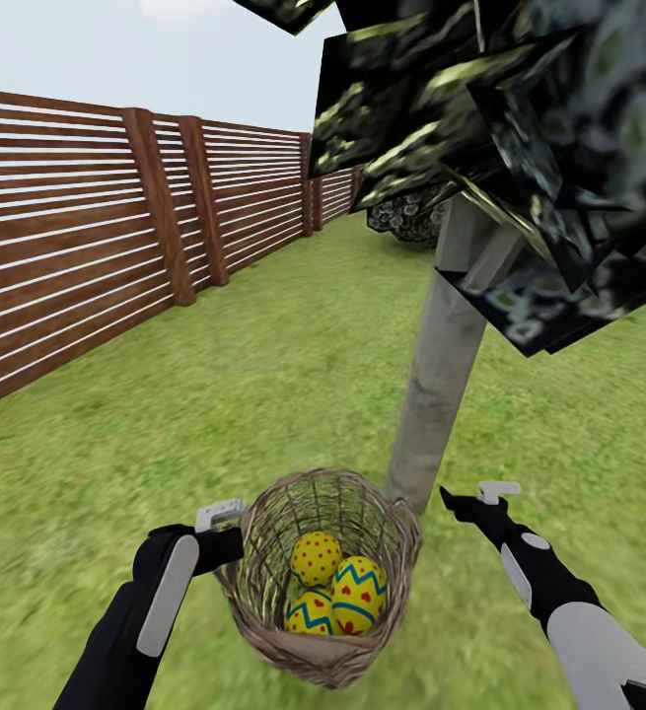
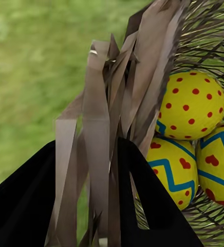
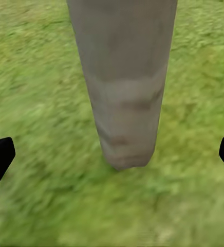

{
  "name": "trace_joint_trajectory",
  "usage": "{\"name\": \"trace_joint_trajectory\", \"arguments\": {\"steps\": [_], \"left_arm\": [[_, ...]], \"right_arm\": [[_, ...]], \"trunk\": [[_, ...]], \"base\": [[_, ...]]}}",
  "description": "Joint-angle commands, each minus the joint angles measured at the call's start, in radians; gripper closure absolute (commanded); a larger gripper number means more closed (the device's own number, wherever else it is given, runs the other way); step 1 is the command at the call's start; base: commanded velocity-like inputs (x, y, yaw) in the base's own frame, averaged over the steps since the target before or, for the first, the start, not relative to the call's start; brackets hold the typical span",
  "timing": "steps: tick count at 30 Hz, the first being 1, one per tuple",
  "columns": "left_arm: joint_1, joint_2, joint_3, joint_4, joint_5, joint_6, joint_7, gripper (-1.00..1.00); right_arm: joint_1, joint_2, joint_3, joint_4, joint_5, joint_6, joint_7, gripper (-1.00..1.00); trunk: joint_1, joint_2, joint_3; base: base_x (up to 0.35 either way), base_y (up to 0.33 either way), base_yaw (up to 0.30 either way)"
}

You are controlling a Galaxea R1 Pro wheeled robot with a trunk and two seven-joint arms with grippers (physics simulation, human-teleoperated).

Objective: Take the three Easter eggs out of the wicker basket on the lawn in the garden, then place them on the lawn next to a single tree (choose any tree) so that all three eggs are next to the same tree and none are left in the basket.

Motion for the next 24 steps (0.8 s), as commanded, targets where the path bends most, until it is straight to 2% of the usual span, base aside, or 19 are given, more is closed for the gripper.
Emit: {"name": "trace_joint_trajectory", "arguments": {"steps": [1, 6, 11, 24], "left_arm": [[-0.001, 0.000, -0.001, -0.001, 0.022, -0.001, 0.010, 1.00], [-0.001, 0.000, -0.001, -0.001, 0.022, -0.001, 0.010, 1.00], [-0.001, 0.000, -0.002, 0.000, 0.021, -0.001, 0.010, 1.00], [0.010, 0.005, 0.002, 0.009, -0.063, -0.009, 0.012, 1.00]], "right_arm": [[-0.001, 0.001, -0.008, 0.001, 0.007, -0.007, 0.008, -1.00], [-0.001, 0.002, -0.008, 0.002, 0.005, -0.010, 0.006, -1.00], [-0.001, 0.002, -0.008, 0.002, 0.005, -0.010, 0.006, -1.00], [-0.002, -0.002, -0.003, 0.008, 0.007, -0.013, 0.003, -1.00]], "trunk": [[0.000, 0.000, -0.001], [0.000, 0.000, -0.001], [0.019, -0.035, -0.016], [0.019, -0.035, -0.016]], "base": [[0.002, 0.001, 0.000], [0.000, 0.000, 0.000], [0.000, 0.000, 0.000], [0.000, 0.000, 0.000]]}}
